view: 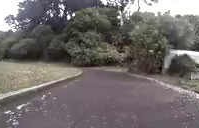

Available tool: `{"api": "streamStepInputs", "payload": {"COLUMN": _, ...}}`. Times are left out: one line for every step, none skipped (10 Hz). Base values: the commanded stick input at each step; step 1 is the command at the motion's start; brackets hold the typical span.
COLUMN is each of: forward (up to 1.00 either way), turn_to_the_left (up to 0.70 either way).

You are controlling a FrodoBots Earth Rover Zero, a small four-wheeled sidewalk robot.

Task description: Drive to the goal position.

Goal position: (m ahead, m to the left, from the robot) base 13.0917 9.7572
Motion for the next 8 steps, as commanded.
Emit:
{"api": "streamStepInputs", "payload": {"forward": 0.69, "turn_to_the_left": 0.0}}
{"api": "streamStepInputs", "payload": {"forward": 0.69, "turn_to_the_left": 0.0}}
{"api": "streamStepInputs", "payload": {"forward": 0.69, "turn_to_the_left": 0.0}}
{"api": "streamStepInputs", "payload": {"forward": 0.69, "turn_to_the_left": 0.0}}
{"api": "streamStepInputs", "payload": {"forward": 0.69, "turn_to_the_left": 0.0}}
{"api": "streamStepInputs", "payload": {"forward": 0.69, "turn_to_the_left": 0.0}}
{"api": "streamStepInputs", "payload": {"forward": 0.69, "turn_to_the_left": 0.0}}
{"api": "streamStepInputs", "payload": {"forward": 0.69, "turn_to_the_left": 0.0}}
